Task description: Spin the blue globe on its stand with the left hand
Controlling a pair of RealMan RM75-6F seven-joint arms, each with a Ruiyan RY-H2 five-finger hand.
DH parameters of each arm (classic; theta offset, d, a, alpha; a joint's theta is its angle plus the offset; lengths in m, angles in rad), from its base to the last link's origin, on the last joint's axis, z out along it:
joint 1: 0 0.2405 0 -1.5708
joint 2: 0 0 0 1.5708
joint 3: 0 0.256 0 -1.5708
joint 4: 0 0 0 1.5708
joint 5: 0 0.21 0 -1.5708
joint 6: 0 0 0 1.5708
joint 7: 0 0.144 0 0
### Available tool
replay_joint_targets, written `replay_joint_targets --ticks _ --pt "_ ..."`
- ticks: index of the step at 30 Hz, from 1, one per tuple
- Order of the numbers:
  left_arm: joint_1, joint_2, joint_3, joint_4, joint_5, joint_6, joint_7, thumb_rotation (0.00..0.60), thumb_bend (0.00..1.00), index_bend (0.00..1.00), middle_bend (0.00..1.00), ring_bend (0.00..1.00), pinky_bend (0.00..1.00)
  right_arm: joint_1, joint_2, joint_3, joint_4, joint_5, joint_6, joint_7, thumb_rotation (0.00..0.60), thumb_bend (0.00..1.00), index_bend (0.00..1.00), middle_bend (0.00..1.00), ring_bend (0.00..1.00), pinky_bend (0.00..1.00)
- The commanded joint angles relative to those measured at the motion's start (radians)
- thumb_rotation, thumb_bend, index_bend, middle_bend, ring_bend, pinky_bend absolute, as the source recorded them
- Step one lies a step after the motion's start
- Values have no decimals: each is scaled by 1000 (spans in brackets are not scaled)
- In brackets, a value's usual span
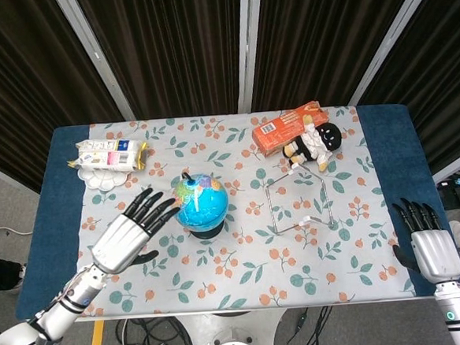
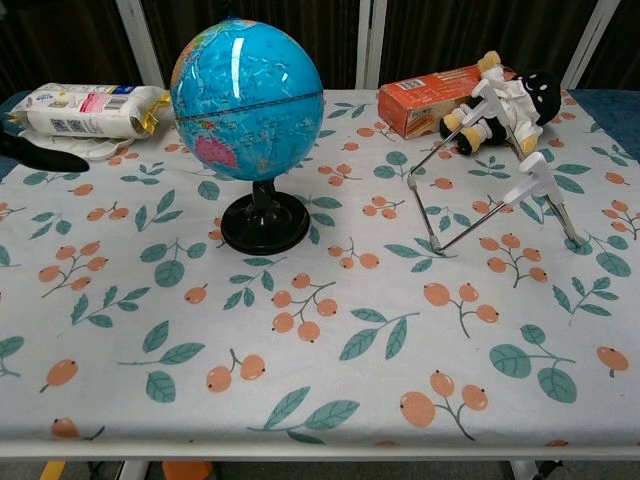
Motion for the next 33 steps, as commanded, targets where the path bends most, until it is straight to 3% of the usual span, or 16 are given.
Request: replay_joint_targets --ticks 1,18,33 --pt "-47 -26 -7 -19 17 -51 33 600 59 101 72 0 0 -1 -1 0 4 2 -1 4 600 290 0 0 0 0" --pt "-116 -63 -8 -2 -47 -115 83 600 59 101 72 0 0 -3 -3 3 23 4 3 28 600 290 0 0 0 0" --pt "-112 -48 16 -6 -68 -83 82 600 59 102 102 0 0 -1 -5 2 21 4 -1 25 600 290 0 0 0 0"
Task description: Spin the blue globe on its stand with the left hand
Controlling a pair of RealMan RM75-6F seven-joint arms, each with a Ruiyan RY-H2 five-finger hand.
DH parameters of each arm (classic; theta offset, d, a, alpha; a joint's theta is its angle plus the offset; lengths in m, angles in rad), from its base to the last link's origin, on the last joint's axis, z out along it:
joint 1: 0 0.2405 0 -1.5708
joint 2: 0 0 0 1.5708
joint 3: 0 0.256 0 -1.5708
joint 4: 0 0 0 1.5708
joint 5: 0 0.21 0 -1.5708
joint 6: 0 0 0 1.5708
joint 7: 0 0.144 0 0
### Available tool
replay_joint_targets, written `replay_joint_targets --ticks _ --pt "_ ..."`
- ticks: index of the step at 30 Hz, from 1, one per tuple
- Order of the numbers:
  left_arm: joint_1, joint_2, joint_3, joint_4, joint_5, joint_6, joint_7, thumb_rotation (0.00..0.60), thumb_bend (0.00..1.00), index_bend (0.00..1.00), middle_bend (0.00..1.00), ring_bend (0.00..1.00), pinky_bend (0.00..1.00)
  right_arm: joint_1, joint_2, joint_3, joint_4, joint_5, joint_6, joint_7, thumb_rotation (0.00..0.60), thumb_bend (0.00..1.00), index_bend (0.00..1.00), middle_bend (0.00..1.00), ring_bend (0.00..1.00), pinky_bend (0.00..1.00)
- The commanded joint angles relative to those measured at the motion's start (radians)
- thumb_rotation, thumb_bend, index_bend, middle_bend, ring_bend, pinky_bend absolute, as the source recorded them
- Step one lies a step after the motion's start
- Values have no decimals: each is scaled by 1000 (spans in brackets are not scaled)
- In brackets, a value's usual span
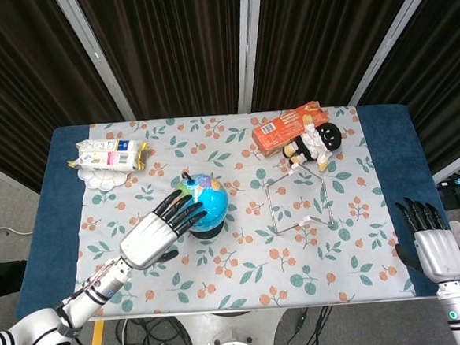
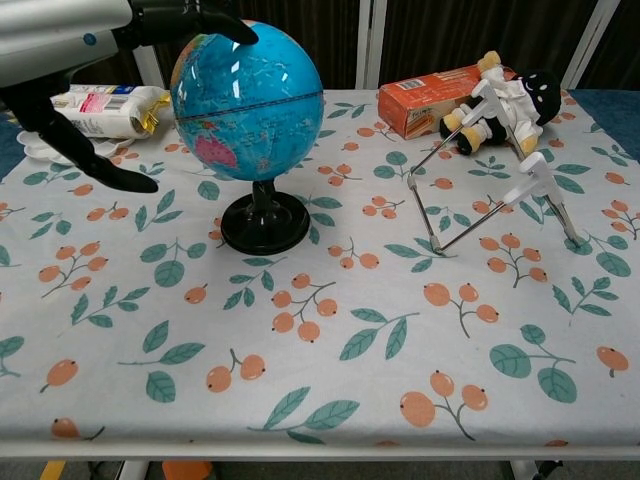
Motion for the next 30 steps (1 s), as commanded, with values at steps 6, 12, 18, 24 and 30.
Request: replay_joint_targets --ticks 6,12,18,24,30 --pt "15 15 14 5 -13 22 -3 600 58 101 175 0 0 0 0 0 -1 1 0 -3 600 290 0 0 0 0" --pt "33 32 23 8 -20 51 -9 600 58 101 269 0 0 2 -3 -1 -1 3 -7 -7 600 290 0 0 0 0" --pt "47 37 25 17 -24 79 -14 600 58 102 303 0 0 2 -5 -1 -2 4 -8 -11 600 289 0 0 0 0" --pt "52 23 21 34 -1 120 -25 600 58 102 173 0 0 2 -4 -1 -1 6 -8 -12 600 290 0 0 0 0" --pt "33 -4 16 51 40 138 -43 600 58 107 84 0 0 1 -5 -2 3 7 -8 -8 600 290 0 0 0 0"
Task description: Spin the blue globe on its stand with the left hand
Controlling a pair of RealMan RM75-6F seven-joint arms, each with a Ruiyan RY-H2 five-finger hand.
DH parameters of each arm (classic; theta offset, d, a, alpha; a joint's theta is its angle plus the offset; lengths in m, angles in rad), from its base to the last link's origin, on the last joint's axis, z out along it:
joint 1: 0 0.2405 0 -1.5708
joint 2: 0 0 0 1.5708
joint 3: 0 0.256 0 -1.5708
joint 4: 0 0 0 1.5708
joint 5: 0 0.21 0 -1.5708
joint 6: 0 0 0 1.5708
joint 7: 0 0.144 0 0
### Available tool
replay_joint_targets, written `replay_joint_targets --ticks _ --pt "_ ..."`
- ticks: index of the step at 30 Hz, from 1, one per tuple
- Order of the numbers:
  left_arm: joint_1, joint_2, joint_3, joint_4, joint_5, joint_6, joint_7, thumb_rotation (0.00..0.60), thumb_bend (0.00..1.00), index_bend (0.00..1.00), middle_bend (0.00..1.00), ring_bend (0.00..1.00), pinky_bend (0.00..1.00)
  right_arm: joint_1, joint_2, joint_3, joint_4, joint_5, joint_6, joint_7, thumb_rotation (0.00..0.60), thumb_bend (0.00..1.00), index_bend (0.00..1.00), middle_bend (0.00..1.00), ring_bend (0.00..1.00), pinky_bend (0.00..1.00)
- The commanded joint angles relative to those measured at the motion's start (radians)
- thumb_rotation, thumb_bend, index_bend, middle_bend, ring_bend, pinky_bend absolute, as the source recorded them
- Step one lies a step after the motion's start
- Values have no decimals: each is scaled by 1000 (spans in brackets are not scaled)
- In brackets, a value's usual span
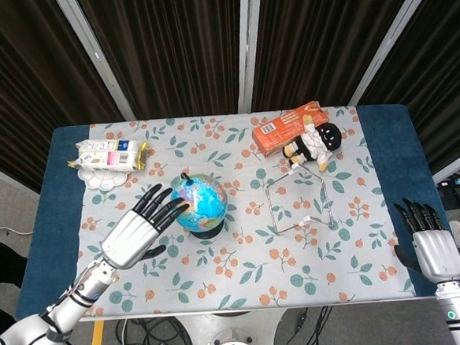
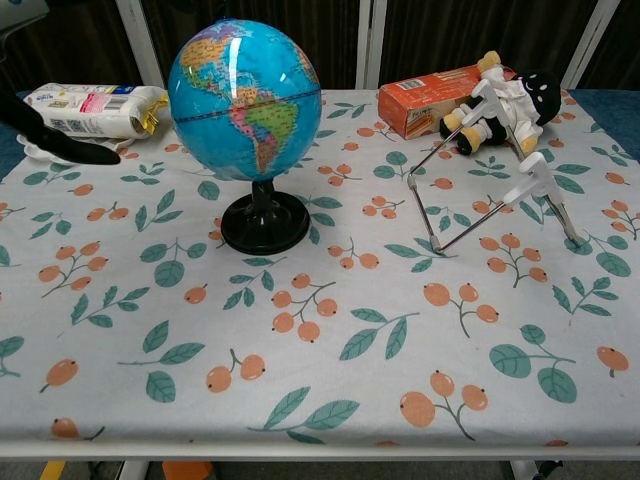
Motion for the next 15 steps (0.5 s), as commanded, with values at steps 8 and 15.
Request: replay_joint_targets --ticks 8,15 --pt "-70 -48 -9 15 18 -76 -4 600 58 107 81 0 0 0 0 1 7 4 -2 11 600 290 0 0 0 0" --pt "-90 -67 -12 33 -15 -114 8 600 58 107 81 0 0 -3 0 2 18 7 -2 26 600 290 0 0 0 0"
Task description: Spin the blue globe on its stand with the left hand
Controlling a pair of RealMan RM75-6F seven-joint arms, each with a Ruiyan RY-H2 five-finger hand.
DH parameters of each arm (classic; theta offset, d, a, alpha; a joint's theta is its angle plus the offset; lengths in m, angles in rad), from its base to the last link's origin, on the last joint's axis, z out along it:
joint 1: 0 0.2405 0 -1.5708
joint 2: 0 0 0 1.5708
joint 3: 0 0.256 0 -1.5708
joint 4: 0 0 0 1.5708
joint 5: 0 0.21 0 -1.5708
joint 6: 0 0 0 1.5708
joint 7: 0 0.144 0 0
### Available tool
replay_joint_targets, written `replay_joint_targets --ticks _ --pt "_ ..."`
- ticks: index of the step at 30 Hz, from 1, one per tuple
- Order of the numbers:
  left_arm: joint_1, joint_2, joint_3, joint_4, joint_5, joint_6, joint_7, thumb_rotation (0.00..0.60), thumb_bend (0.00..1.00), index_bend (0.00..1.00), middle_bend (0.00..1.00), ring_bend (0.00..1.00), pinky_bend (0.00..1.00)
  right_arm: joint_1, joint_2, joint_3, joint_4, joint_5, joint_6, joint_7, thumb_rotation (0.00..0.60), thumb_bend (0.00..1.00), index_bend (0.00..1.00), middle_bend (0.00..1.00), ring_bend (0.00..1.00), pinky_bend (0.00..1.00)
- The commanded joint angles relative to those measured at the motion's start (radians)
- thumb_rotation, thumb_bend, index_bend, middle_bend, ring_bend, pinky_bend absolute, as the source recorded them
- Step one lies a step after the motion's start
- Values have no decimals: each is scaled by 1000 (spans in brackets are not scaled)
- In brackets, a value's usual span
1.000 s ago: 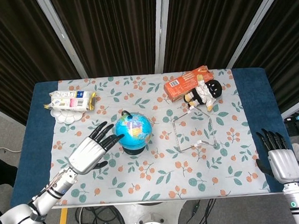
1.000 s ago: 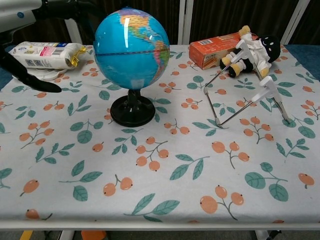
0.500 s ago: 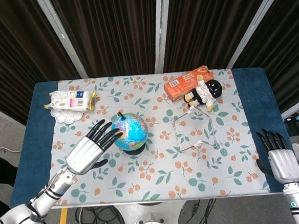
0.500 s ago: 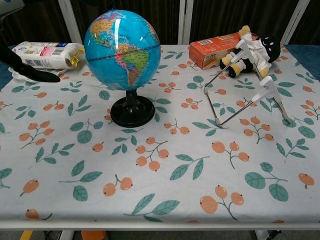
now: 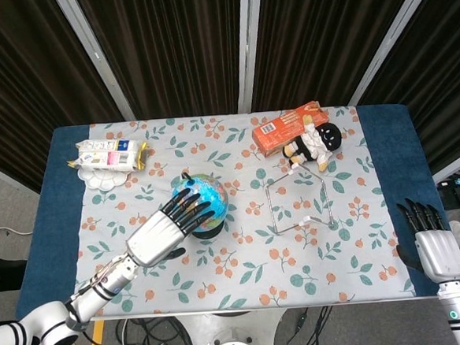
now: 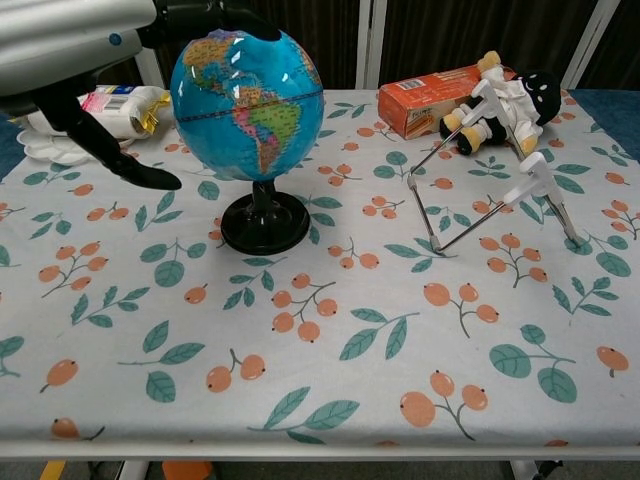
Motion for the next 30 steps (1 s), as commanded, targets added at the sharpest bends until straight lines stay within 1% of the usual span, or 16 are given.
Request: replay_joint_targets --ticks 1,10,18,20,24,30 --pt "-2 -3 3 4 -10 -6 5 600 58 107 81 0 0 -1 0 1 2 1 1 3 600 290 0 0 0 0" --pt "16 16 24 -2 -17 13 9 600 57 107 81 0 0 1 -1 0 1 -1 -1 -1 600 290 0 0 0 0" --pt "69 62 55 -3 -38 59 -3 600 58 107 82 0 0 4 -3 -2 -7 -2 -8 -16 600 290 0 0 0 0" --pt "82 70 62 1 -47 66 -8 600 58 110 104 0 0 6 -4 -1 -10 -2 -10 -21 600 290 0 0 0 0" --pt "110 88 68 9 -69 87 -26 600 58 113 183 0 0 7 -3 -1 -17 -3 -9 -31 600 291 0 0 0 0" --pt "136 103 61 23 -79 128 -45 600 58 113 186 0 0 8 -2 -1 -24 -1 -11 -38 600 292 0 0 0 0"
